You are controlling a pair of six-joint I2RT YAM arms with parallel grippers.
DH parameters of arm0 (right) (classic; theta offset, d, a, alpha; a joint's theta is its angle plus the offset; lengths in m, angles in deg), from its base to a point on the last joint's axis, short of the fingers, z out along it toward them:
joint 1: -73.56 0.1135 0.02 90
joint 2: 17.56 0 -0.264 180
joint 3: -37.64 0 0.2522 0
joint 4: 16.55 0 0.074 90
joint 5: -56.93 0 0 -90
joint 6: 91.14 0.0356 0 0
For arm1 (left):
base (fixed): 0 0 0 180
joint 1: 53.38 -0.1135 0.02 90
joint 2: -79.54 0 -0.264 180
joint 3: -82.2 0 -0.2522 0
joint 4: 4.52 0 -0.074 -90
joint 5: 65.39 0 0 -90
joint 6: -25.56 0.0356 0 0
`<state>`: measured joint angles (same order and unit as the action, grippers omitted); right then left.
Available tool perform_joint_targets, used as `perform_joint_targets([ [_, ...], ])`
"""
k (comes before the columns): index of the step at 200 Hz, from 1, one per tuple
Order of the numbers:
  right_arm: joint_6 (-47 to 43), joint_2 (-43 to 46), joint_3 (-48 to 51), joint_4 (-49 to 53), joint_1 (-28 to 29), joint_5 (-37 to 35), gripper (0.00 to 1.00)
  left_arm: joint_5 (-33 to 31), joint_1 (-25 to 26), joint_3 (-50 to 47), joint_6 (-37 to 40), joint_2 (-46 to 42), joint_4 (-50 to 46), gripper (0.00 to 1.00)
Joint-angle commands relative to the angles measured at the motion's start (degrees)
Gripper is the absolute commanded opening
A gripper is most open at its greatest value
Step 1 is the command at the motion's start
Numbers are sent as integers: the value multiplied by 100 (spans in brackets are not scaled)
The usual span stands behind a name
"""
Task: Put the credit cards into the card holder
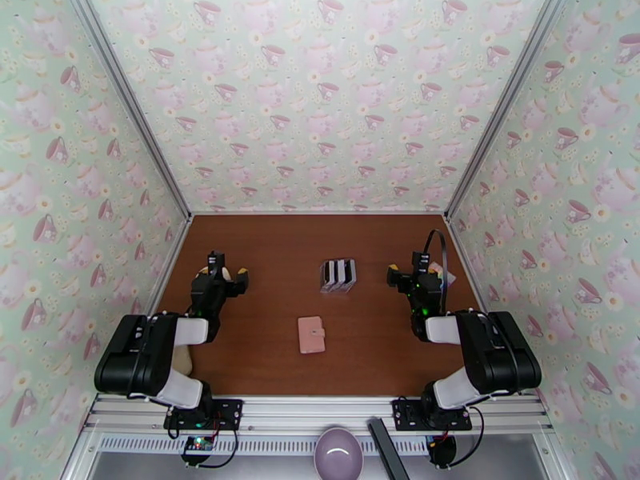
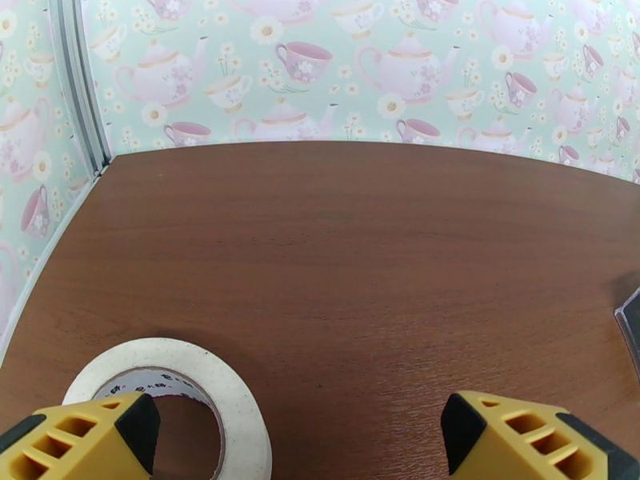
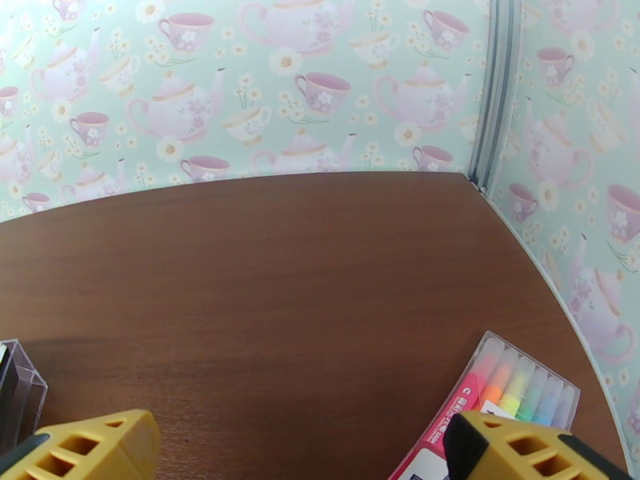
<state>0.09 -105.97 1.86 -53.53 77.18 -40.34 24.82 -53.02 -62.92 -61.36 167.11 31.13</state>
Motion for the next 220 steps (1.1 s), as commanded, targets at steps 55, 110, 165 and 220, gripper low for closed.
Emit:
perform_joint_targets([
  [55, 36, -46, -65, -99, -10, -47, 100, -117, -36, 85, -26, 29, 25, 100],
  [110, 144, 658, -378, 1090, 83, -551, 100, -1647, 232, 278, -258, -836, -1052, 100],
  [165, 1953, 1435, -1856, 4918, 511, -2891, 100, -2349, 1102, 644, -1227, -2408, -2788, 100],
  [220, 2452, 2139, -2500, 6938, 1723, -2956, 100, -1773, 1972, 1186, -2256, -3357, -4738, 100],
])
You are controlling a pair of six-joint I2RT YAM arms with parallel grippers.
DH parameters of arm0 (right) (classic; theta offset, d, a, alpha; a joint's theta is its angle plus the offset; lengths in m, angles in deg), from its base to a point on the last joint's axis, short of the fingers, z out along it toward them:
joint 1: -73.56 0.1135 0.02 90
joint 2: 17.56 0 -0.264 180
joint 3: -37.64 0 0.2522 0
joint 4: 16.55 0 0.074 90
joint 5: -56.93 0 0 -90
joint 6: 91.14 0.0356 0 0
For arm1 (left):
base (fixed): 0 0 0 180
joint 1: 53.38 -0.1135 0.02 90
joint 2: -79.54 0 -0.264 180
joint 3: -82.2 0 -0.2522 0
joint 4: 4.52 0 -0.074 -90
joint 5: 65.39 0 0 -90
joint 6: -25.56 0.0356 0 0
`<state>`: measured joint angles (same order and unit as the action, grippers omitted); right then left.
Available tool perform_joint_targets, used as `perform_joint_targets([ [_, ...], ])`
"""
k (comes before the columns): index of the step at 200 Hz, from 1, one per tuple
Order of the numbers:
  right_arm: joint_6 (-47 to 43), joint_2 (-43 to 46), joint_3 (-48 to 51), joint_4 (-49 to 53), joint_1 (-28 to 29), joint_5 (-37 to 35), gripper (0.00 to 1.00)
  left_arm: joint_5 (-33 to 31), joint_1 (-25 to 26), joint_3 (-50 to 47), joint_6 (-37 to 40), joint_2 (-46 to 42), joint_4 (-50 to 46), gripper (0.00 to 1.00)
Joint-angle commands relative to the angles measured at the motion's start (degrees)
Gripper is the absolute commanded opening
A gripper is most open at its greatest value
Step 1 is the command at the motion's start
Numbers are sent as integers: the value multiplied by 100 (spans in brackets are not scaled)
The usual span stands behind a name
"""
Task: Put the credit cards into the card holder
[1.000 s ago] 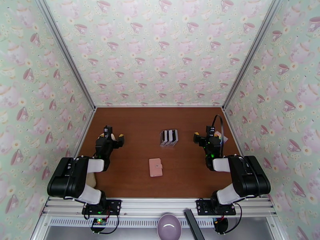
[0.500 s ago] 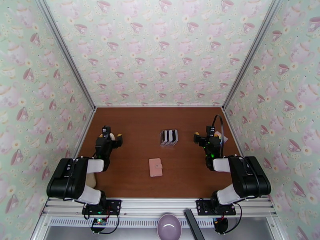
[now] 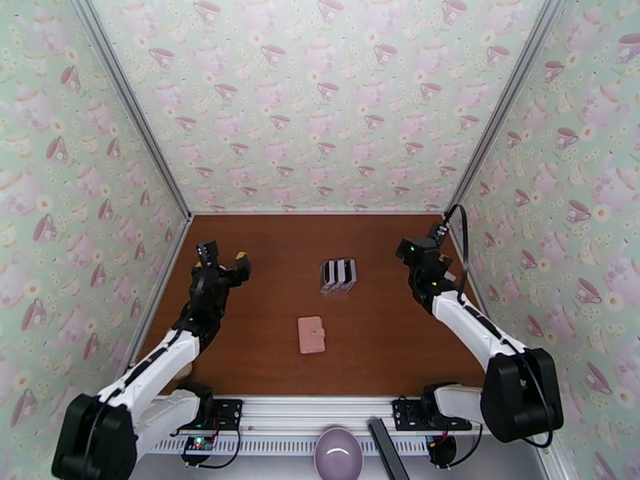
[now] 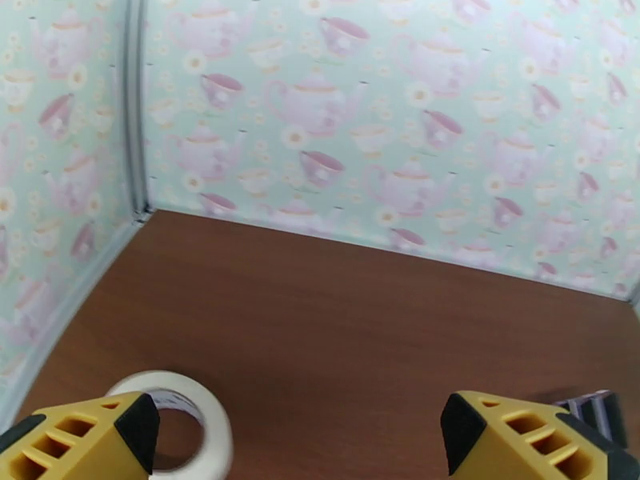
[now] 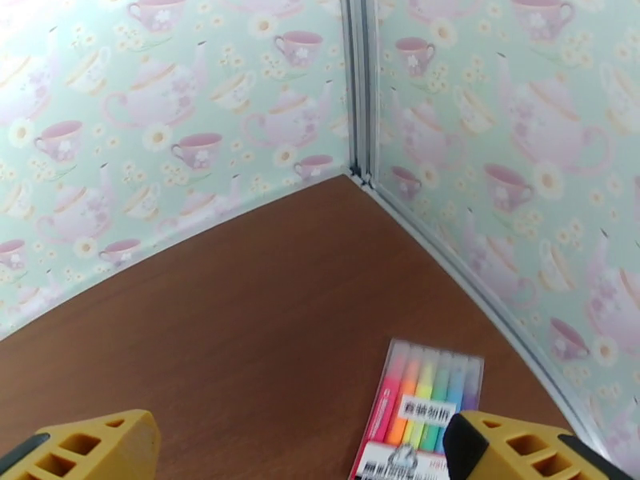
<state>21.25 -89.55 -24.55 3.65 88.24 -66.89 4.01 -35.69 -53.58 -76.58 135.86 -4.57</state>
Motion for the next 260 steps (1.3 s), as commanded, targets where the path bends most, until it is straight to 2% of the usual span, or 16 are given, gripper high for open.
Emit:
perform_joint_targets([
  [1, 332, 512, 140, 1242, 651, -296, 100, 323, 250, 265, -767, -233, -1204, 100],
  [20, 430, 645, -95, 1935, 1383, -348, 100, 688, 495, 341, -1312, -227, -1850, 100],
  [34, 478, 723, -168, 2227, 1972, -324, 100, 1080, 750, 163, -1555, -239, -1885, 100],
  [51, 571, 847, -57, 2241, 2617, 89, 98, 1394, 1097, -109, -1930, -223, -1873, 91],
  [69, 925, 824, 62, 2245, 3348, 146, 95, 1699, 1370, -359, -2245, -192, -1908, 83],
  [89, 1273, 515, 39, 2340, 4289, -207, 93, 1909, 1763, -661, -2527, -287, -1840, 76],
  [125, 1886, -564, -303, 2674, 5438, -652, 83, 1963, 2424, -1168, -2869, -720, -1787, 73],
  [143, 2143, -1065, -446, 2689, 5696, -595, 72, 2051, 2594, -1492, -3052, -971, -1581, 71],
  [178, 2285, -1570, -501, 2302, 5774, -40, 52, 2287, 2709, -1973, -3354, -1311, -1319, 64],
  [260, 2275, -2761, -1434, 2410, 5845, 526, 41, 2535, 2886, -2335, -3658, -1184, -1170, 55],
])
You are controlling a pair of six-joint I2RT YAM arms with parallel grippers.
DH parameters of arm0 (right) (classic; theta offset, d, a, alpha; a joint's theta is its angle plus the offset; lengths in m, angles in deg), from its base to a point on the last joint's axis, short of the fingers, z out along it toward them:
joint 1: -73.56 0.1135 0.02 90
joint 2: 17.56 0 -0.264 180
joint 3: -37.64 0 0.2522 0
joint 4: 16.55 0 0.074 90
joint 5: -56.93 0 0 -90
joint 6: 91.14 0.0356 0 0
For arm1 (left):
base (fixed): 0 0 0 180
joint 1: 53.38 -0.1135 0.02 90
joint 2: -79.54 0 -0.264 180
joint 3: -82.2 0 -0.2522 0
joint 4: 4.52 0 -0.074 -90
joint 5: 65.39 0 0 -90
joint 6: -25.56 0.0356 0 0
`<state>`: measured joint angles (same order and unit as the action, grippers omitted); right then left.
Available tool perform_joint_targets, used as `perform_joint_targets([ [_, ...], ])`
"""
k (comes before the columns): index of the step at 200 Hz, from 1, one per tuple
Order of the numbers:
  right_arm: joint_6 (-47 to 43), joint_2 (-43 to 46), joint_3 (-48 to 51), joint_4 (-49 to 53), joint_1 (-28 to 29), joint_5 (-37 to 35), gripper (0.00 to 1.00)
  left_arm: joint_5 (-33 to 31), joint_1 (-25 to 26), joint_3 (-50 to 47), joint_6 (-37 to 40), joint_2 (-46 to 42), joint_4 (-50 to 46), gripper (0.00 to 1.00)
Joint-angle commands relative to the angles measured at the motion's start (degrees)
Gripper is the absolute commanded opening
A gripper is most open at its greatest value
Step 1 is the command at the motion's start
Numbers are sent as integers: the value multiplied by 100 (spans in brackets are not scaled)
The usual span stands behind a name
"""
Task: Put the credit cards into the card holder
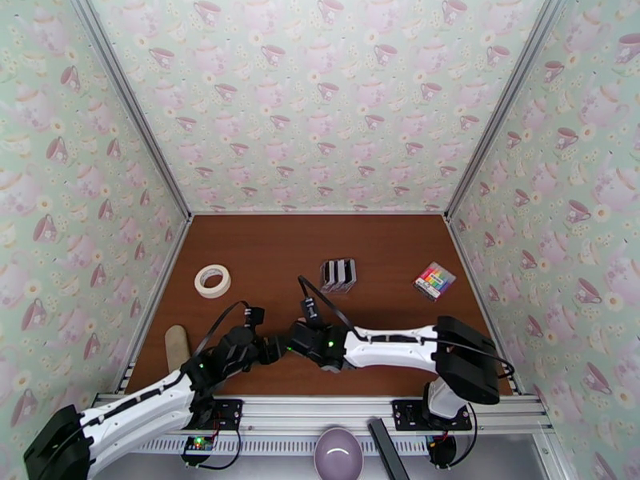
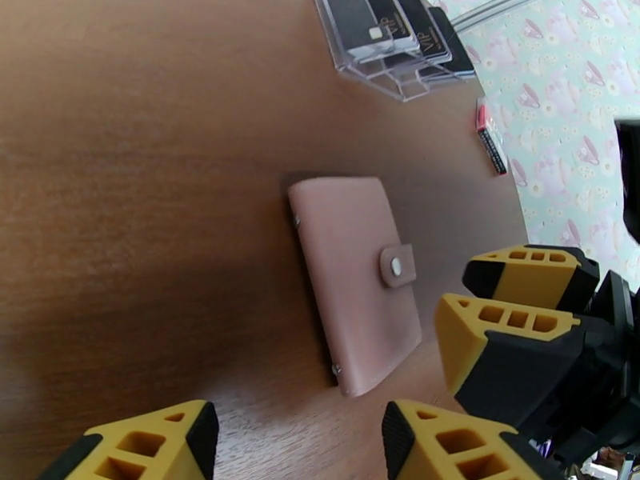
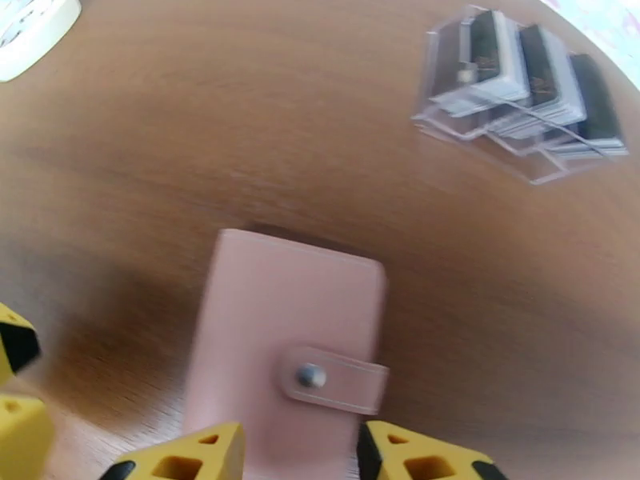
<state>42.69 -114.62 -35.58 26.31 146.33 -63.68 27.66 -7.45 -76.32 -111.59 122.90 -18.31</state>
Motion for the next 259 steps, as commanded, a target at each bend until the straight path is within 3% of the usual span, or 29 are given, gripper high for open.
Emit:
perform_joint_targets([
  [1, 132, -262, -339, 155, 31, 205, 41, 174, 68, -66, -160, 121, 210, 55],
  [69, 477, -668, -515, 550, -50, 139, 36, -89, 431, 62, -167, 544, 330, 51],
  [134, 393, -581, -408, 436, -235, 93, 45, -249, 699, 248, -154, 1321, 801, 50],
  [259, 257, -1042, -444, 251, -466, 336, 43, -454, 830, 362, -338, 1957, 1313, 45],
])
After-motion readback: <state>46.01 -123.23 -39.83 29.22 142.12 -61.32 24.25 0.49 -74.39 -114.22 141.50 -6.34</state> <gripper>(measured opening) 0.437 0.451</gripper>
